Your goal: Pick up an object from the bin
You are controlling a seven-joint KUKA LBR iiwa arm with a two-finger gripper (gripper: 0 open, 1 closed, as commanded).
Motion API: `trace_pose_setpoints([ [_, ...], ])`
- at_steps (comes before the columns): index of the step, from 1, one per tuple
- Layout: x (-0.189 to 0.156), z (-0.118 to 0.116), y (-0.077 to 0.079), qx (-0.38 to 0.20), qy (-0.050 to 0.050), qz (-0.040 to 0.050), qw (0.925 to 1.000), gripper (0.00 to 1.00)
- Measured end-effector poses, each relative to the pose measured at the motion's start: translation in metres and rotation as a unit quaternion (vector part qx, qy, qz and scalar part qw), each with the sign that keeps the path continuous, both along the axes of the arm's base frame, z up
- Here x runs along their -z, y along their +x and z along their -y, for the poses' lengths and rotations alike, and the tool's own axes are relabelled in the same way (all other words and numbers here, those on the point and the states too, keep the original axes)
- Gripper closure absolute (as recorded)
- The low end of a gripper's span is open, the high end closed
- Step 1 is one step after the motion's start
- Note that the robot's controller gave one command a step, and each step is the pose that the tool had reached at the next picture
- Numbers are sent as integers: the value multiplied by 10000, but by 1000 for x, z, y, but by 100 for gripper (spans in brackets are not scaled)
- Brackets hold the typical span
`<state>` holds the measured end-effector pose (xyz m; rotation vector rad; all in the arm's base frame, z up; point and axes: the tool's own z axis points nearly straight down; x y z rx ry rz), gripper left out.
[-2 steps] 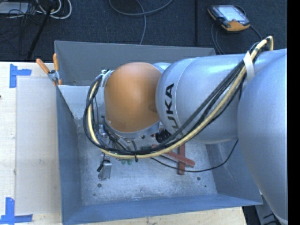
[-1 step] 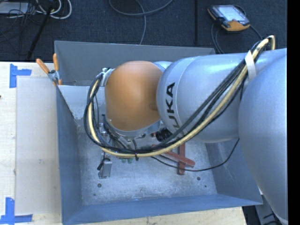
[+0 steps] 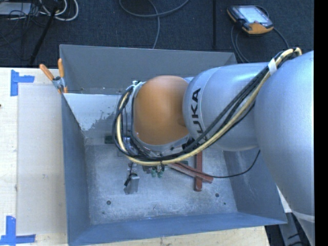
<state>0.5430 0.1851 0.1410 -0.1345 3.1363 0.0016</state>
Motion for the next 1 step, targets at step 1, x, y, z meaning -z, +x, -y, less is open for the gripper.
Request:
trace_pose_setpoints([
  [1,20,20,16,-309,-25,-44,9995,0],
])
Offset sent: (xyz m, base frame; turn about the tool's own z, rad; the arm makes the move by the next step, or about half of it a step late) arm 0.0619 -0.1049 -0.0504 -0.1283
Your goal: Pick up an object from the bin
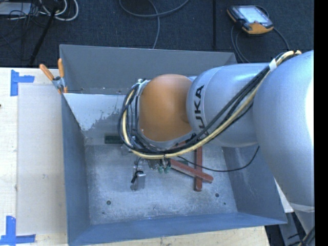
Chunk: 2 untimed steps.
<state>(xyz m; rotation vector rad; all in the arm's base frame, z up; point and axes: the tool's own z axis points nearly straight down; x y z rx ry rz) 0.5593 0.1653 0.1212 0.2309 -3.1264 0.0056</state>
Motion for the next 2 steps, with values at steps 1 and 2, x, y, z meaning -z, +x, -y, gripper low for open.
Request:
trace_pose_setpoints([
  [1,12,40,27,-250,35,43,9997,0],
  [2,40,72,19,-864,17,29,9963,0],
])
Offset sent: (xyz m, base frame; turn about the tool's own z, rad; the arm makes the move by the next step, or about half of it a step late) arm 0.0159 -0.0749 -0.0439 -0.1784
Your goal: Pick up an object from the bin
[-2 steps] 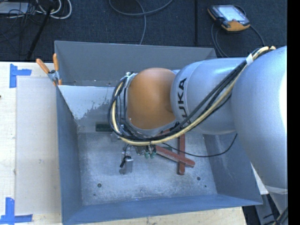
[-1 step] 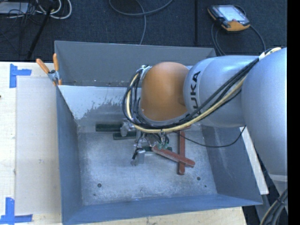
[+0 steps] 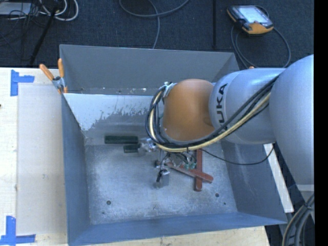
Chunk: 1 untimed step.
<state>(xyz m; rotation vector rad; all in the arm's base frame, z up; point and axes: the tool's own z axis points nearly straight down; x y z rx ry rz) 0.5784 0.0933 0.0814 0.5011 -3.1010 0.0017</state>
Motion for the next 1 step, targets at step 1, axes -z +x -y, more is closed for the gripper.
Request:
trace_pose_setpoints([
  [1,9,56,23,438,23,9,9990,0],
])
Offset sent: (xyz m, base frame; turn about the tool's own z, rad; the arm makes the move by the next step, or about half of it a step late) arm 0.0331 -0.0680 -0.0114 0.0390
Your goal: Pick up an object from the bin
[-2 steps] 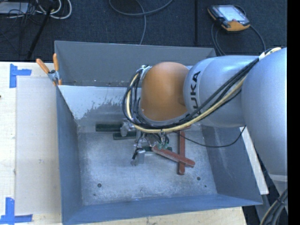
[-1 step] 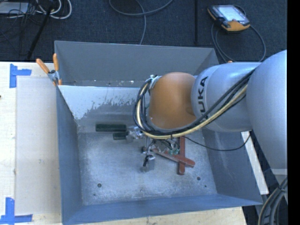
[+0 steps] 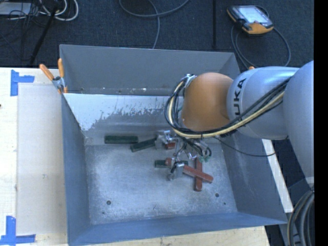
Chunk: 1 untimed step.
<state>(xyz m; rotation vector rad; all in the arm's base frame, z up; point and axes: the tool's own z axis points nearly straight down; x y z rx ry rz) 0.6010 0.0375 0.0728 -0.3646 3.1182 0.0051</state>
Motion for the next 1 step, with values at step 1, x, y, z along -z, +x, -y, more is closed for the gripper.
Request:
trace_pose_setpoints([
  [1,2,23,10,-162,-17,4,9999,100],
])
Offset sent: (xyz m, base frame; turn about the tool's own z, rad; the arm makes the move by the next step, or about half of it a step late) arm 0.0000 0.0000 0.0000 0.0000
